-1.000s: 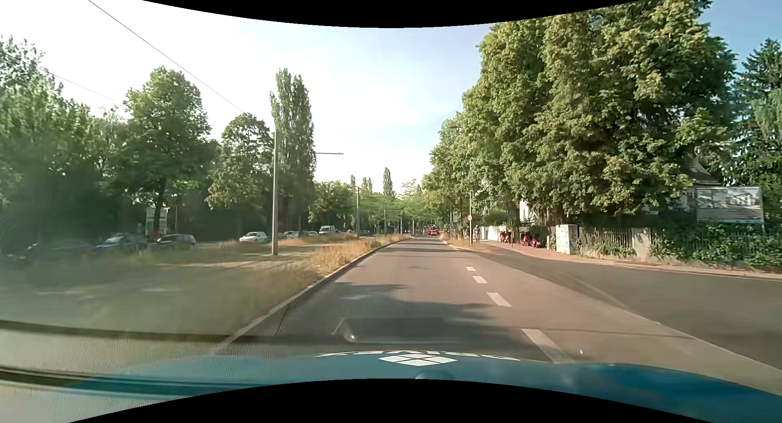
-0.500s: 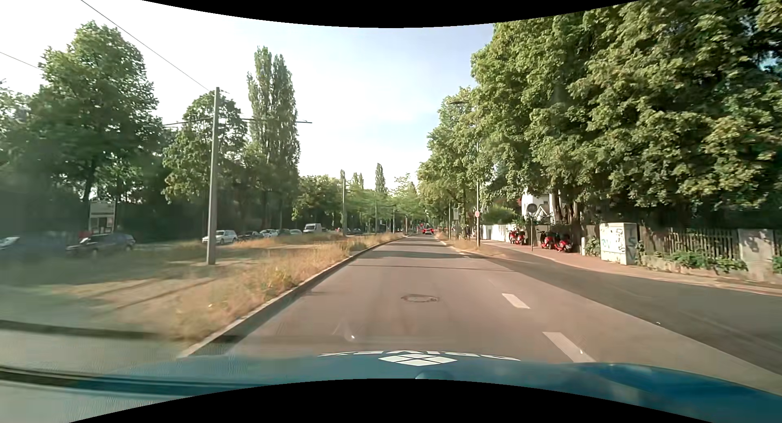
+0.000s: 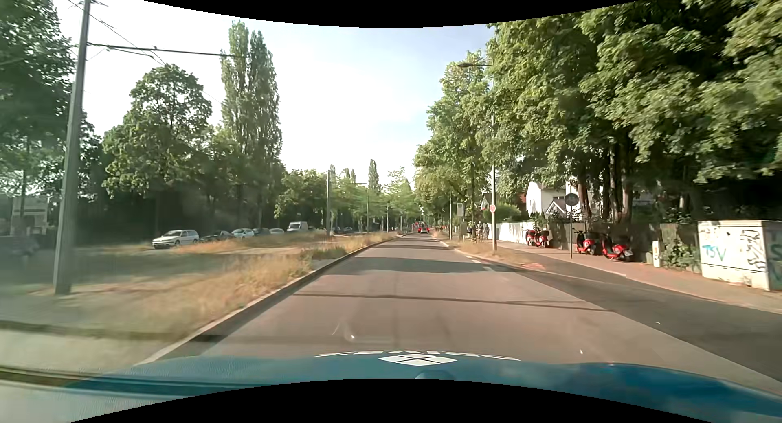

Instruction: Follow the waypoints while adhering to traffic rules and regulations

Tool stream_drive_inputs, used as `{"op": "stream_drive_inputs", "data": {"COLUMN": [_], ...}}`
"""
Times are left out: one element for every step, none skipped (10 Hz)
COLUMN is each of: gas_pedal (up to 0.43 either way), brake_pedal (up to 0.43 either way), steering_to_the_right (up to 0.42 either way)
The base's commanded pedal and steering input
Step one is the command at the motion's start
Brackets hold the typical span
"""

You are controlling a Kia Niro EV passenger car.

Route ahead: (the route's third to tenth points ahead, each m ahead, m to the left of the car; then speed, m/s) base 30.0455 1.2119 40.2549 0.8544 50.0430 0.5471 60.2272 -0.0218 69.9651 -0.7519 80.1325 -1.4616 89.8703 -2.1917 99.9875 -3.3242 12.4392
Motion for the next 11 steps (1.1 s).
{"op": "stream_drive_inputs", "data": {"gas_pedal": [0.169,0.169,0.169,0.169,0.169,0.169,0.169,0.169,0.169,0.157,0.157], "brake_pedal": [0.000,0.000,0.000,0.000,0.000,0.000,0.000,0.000,0.000,0.000,0.000], "steering_to_the_right": [0.007,0.007,0.006,0.006,0.006,0.006,0.006,0.006,0.006,0.006,0.006]}}
